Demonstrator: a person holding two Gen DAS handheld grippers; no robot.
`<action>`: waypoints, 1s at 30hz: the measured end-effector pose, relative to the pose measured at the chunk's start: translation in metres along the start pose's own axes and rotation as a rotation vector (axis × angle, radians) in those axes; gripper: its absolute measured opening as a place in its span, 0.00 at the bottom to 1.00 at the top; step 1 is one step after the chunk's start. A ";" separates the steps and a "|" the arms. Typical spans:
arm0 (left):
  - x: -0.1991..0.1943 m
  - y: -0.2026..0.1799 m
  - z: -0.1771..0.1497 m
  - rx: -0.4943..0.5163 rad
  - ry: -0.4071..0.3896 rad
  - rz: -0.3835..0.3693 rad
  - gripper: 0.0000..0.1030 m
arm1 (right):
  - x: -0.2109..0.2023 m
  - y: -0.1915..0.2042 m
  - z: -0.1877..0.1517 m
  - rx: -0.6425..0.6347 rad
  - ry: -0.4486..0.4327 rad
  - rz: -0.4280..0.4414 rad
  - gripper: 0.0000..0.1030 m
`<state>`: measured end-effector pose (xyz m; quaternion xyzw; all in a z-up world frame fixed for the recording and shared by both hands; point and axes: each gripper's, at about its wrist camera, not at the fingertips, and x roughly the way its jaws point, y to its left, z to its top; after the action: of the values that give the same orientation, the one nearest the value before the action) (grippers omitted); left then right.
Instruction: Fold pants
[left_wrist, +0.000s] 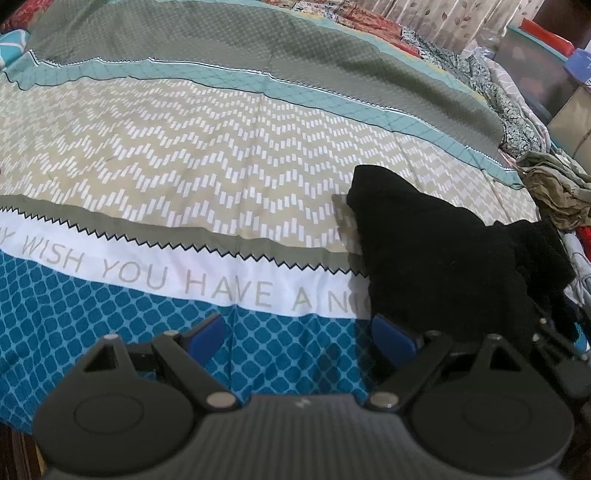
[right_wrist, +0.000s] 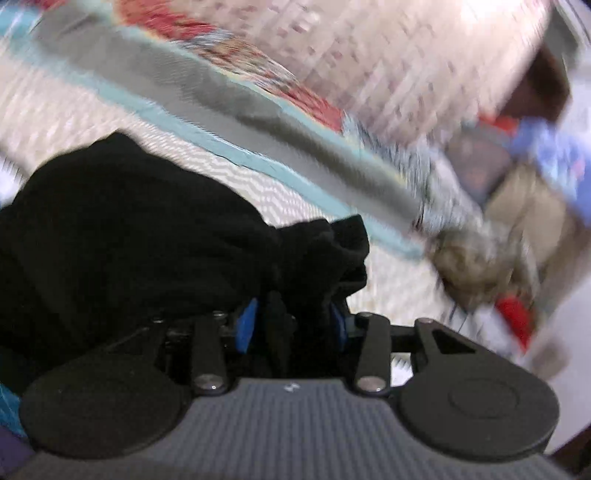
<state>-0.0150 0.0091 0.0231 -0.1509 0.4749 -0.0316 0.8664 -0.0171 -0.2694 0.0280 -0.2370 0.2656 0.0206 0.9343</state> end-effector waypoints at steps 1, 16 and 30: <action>0.000 0.000 0.000 0.001 0.001 0.000 0.87 | 0.002 -0.009 0.001 0.049 0.009 0.018 0.46; 0.008 -0.002 -0.002 0.013 0.026 0.004 0.87 | -0.003 -0.031 -0.013 0.409 0.131 0.129 0.63; 0.009 0.003 -0.001 -0.003 0.030 0.007 0.88 | 0.003 -0.056 -0.021 0.694 0.194 0.264 0.63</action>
<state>-0.0110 0.0103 0.0145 -0.1502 0.4883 -0.0300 0.8591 -0.0154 -0.3289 0.0348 0.1289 0.3723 0.0270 0.9187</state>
